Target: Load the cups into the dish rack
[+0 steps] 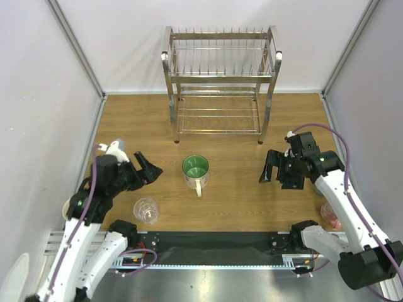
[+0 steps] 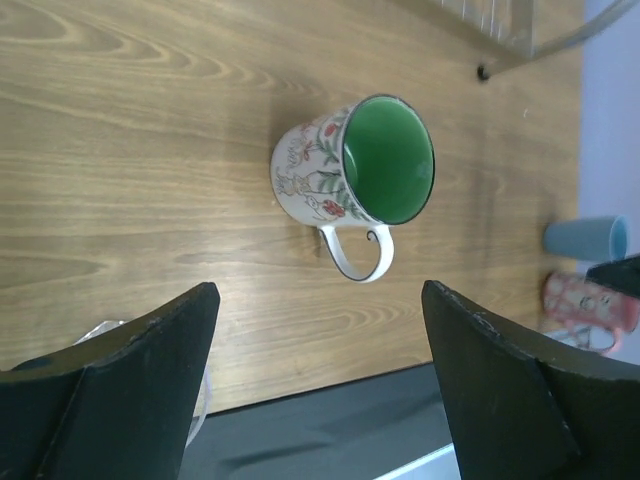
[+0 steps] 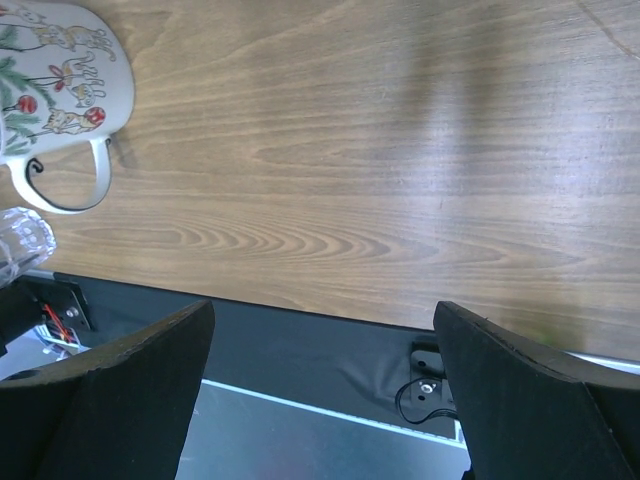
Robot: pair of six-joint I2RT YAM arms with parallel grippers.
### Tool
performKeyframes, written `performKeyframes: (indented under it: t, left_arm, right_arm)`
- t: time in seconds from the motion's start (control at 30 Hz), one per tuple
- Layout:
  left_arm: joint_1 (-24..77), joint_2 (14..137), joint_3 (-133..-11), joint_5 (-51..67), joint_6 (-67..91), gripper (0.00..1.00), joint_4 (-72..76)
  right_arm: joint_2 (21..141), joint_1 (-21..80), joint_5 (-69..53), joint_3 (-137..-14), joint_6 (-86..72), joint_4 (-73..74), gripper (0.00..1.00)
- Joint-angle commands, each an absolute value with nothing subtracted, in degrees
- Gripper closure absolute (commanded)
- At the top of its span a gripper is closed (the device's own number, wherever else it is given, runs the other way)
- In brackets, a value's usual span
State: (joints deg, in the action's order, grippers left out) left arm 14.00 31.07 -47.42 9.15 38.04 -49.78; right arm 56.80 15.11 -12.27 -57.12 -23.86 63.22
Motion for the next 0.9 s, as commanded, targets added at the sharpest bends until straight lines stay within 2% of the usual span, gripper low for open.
performKeyframes:
  t: [0.0, 0.1, 0.2, 0.33, 0.53, 0.73, 0.87]
  left_arm:
    - [20.5, 36.1, -50.5, 5.1, 36.1, 0.11, -43.3]
    - [30.5, 44.3, -55.5, -5.9, 36.0, 0.09, -43.5]
    - [37.9, 53.5, -61.6, -14.0, 35.6, 0.12, -46.9]
    - [45.9, 62.9, -68.2, -17.4, 35.7, 0.14, -47.5]
    - [47.4, 73.7, -74.9, -17.7, 38.1, 0.21, -46.7]
    - [47.5, 82.4, -82.3, -22.4, 45.0, 0.21, -55.4]
    - [47.3, 84.8, -82.9, -22.2, 47.1, 0.21, -58.5]
  right_arm:
    - [58.0, 14.9, -11.3, -60.1, -22.3, 64.1, 0.01]
    - [58.1, 14.9, -12.7, -60.7, -21.0, 63.6, 0.0]
    - [58.5, 14.9, -15.0, -62.7, -20.5, 63.9, 0.0]
    - [58.7, 14.9, -15.6, -63.8, -21.3, 64.2, 0.0]
    - [56.2, 14.9, -15.2, -61.4, -22.8, 64.2, 0.0]
    - [54.9, 14.9, -15.5, -60.9, -24.1, 64.4, 0.01]
    - [55.5, 14.9, -15.6, -62.0, -24.3, 64.8, 0.02]
